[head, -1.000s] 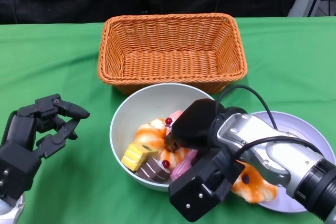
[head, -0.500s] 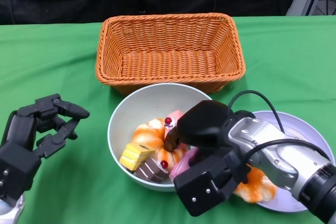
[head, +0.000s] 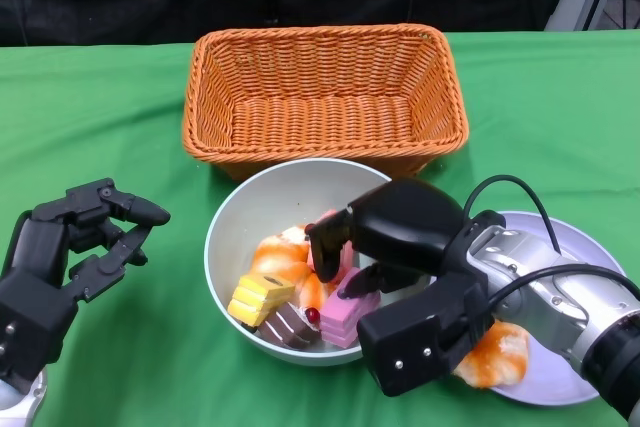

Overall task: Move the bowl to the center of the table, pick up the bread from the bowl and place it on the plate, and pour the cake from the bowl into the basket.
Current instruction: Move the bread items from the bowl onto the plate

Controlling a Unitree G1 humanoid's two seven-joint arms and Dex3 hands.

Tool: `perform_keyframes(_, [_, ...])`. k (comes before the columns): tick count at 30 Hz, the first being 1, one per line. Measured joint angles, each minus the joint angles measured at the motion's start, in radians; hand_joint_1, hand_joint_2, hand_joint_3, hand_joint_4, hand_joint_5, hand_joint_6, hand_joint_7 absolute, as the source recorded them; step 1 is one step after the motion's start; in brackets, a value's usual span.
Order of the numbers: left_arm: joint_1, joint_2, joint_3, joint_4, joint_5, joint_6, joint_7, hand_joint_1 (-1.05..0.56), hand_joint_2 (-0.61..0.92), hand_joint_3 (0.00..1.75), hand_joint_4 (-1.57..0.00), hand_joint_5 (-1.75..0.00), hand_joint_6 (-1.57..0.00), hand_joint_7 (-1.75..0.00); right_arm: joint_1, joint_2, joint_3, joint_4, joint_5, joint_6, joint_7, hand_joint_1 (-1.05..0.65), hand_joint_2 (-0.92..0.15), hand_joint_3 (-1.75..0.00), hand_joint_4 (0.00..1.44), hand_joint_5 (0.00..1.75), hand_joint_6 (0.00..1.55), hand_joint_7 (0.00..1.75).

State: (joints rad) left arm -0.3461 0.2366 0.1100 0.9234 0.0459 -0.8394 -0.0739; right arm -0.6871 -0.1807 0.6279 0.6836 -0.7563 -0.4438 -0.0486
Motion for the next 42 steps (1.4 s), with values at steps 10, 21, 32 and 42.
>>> perform_keyframes(10, [0.0,0.0,0.0,0.0,0.002,0.0,0.0,-0.12,0.92,0.35,-0.8,-1.37,-0.87,-0.91,0.0,0.006,-0.034,0.024,0.015,-0.037,-0.026,-0.23,-0.81,0.0,0.67,1.58,0.77,0.95])
perform_keyframes(21, [0.0,0.0,0.0,0.0,0.002,0.0,0.0,-0.11,0.92,0.34,-0.81,-1.36,-0.87,-0.9,0.0,0.007,-0.049,0.047,0.015,-0.059,-0.032,-0.23,-0.82,0.0,0.65,1.61,0.73,1.05])
perform_keyframes(32, [0.0,0.0,-0.001,0.001,0.005,0.0,0.002,-0.13,0.92,0.33,-0.83,-1.34,-0.88,-0.89,0.0,0.006,-0.041,0.043,-0.044,-0.06,-0.116,-0.42,-0.84,0.0,0.73,0.88,0.81,0.09])
perform_keyframes(42, [-0.004,0.0,-0.001,0.008,0.006,0.0,0.001,-0.12,0.92,0.35,-0.85,-1.34,-0.9,-0.87,0.01,0.006,-0.04,-0.045,-0.048,-0.107,-0.209,-0.5,-0.8,0.0,0.83,0.2,0.68,0.0])
